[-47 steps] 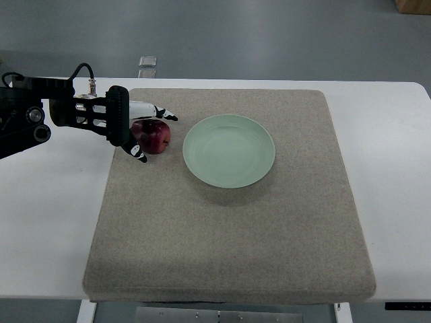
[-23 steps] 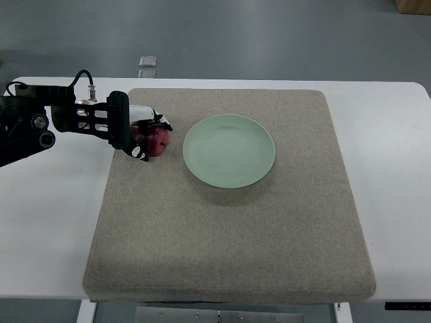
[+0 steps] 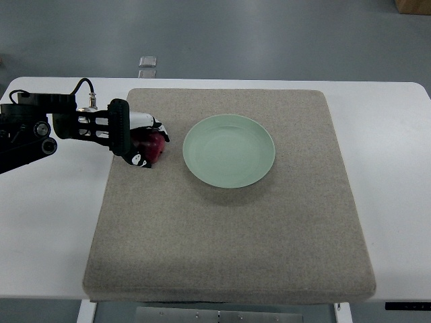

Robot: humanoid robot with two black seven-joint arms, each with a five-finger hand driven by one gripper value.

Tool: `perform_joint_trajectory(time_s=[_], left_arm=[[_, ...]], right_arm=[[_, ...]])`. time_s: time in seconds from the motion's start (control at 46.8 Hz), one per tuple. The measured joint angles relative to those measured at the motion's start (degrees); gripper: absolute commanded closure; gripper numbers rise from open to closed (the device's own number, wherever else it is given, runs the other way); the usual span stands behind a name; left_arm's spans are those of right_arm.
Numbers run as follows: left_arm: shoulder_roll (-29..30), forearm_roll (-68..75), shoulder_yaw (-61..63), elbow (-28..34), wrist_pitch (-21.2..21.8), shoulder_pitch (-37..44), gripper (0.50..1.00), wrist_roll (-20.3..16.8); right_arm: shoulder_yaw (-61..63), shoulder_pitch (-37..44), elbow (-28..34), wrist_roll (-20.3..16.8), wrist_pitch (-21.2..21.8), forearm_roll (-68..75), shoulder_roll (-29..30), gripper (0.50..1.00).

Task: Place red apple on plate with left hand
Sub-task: 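Carry the apple with the left hand over the green plate and lower it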

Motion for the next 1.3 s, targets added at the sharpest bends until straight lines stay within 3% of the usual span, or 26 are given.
perform_joint_trajectory(time_s=[0.363,0.641,0.961,1.303], left_arm=[[-0.44,-0.37,-1.62,-0.66,0.26,-5.90,1.000,-0.66],[-5.81,-0.58,-1.78,-2.46,-0.03,-8.78,1.000,-0.87],[-12.05,0.14,-0.68,-3.31,-0.52,-8.07,1.000,-1.72],[-15.96,0.91,0.76,1.24,-0.05,-5.66,1.000,-1.83]], right_arm=[[0.00,0.03,0.00,0.01,0.02,0.00,0.00,0.570],[0.00,0.00,0.00,-0.02,0.01,-0.03,0.00,0.570],[0.00,0.00,0.00,-0.01,0.00,-0.04,0.00,0.570],[0.00,0.01,0.00,-0.01,0.01,-0.03,0.00,0.570]])
